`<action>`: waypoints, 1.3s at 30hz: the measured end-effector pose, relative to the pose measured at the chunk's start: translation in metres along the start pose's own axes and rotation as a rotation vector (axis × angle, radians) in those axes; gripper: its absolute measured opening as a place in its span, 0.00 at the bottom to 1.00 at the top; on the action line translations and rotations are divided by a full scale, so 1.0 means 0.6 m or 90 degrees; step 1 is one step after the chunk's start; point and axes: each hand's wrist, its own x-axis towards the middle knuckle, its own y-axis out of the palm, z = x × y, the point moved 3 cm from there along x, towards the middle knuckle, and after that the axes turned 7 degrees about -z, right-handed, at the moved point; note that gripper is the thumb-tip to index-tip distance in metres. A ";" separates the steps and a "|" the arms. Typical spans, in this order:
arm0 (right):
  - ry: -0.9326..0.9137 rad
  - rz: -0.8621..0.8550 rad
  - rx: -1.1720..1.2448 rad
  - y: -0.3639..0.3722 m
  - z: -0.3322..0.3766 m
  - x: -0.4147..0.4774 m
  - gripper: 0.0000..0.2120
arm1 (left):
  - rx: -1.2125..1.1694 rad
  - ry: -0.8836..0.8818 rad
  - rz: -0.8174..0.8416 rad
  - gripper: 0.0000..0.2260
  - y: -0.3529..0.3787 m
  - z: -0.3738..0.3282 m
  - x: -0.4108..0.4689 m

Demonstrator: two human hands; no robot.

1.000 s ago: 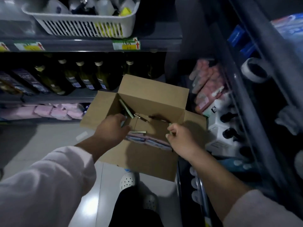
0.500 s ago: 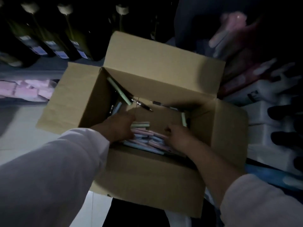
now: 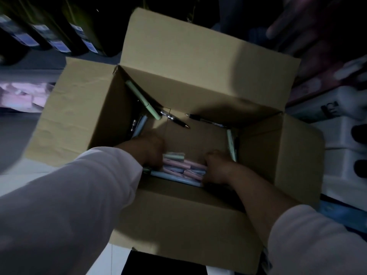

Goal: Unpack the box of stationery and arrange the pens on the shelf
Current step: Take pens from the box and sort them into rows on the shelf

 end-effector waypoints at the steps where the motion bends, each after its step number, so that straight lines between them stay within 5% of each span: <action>1: 0.003 0.005 0.020 0.001 -0.001 0.001 0.30 | -0.001 0.002 0.007 0.20 0.001 0.000 0.002; 9: 0.007 0.066 0.070 0.000 0.002 0.000 0.33 | -0.064 -0.029 0.064 0.26 0.014 0.001 0.002; 14: -0.017 0.030 0.136 -0.012 0.002 -0.012 0.27 | -0.138 -0.029 0.043 0.15 0.006 0.006 -0.006; 17: -0.034 -0.025 0.213 -0.030 0.003 -0.019 0.18 | -0.192 -0.024 -0.012 0.11 -0.009 0.012 -0.017; 20: -0.025 -0.082 0.345 -0.047 0.004 -0.029 0.20 | -0.305 -0.003 -0.112 0.22 -0.034 0.019 -0.027; 24: -0.028 -0.129 0.534 -0.077 0.004 -0.055 0.22 | -0.498 -0.034 -0.202 0.06 -0.081 0.017 -0.063; 34: -0.078 -0.163 0.646 -0.138 0.008 -0.162 0.22 | -0.805 -0.086 -0.272 0.06 -0.158 -0.025 -0.185; 39: -0.047 -0.215 0.801 -0.159 0.016 -0.206 0.12 | -0.892 -0.112 -0.280 0.05 -0.180 -0.052 -0.245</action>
